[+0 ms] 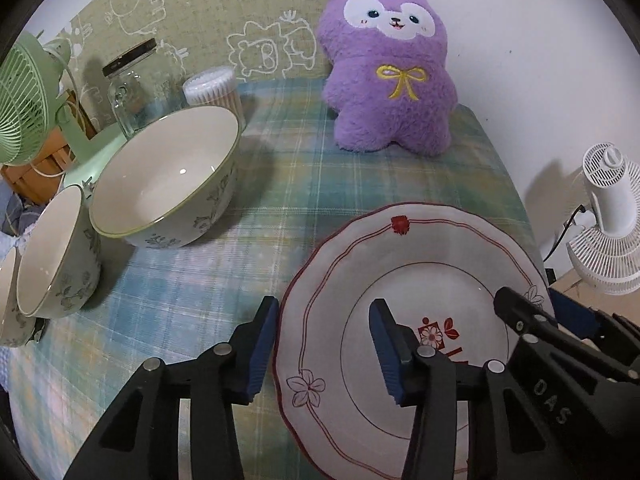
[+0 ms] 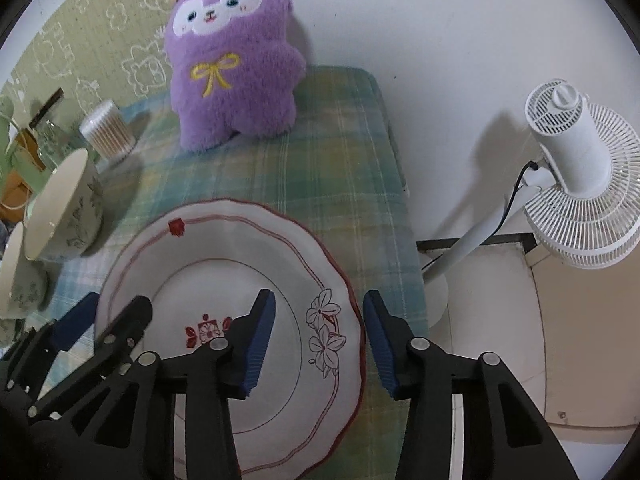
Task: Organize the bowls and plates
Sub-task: 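Grasp the rim of the red-rimmed plate with both grippers, then lift the red-rimmed plate with both grippers and carry it toward the plate stack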
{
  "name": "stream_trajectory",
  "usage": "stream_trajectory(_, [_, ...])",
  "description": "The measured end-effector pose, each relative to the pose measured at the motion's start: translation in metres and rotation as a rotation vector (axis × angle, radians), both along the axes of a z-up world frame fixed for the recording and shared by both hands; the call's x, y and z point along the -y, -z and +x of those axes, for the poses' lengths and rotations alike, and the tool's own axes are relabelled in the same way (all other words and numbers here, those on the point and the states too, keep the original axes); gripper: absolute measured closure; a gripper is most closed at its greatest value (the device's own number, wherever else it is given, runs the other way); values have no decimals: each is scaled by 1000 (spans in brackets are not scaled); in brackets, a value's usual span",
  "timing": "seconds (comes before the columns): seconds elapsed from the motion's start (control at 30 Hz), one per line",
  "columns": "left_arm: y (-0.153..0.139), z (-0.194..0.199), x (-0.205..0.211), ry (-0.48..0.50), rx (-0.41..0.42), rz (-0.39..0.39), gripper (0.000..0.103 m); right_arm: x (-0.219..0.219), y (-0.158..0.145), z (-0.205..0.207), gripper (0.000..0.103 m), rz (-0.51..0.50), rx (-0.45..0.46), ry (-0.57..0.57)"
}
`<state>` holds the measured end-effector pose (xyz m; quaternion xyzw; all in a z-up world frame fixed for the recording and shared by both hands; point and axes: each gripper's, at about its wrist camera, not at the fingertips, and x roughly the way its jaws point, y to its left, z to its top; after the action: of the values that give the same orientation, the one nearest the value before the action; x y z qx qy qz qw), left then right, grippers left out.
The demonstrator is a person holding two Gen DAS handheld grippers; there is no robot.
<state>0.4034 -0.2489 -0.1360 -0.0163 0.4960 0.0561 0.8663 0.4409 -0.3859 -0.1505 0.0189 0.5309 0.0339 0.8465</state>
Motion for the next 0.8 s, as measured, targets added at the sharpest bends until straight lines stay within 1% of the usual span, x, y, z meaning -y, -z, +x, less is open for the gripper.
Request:
stream_trajectory(0.07, [2,1,0,3,-1,-2,55,0,4,0,59,-8,-7,7])
stream_trajectory(0.23, [7,3,4,14,-17,39,56,-4,5,1,59,-41,-12,2])
stream_trajectory(0.33, [5,4,-1,-17,-24,3,56,-4,5,1,59,-43,-13,7])
stream_trajectory(0.47, [3,2,0,5,-12,20,56,-1,2,-3,59,-29,-30,33])
stream_trajectory(0.63, [-5,-7,2,15,9,19,56,2,-10,-14,59,-29,-12,48])
stream_trajectory(0.8, [-21,-17,5,34,28,22,56,3,-28,-29,59,-31,8,61])
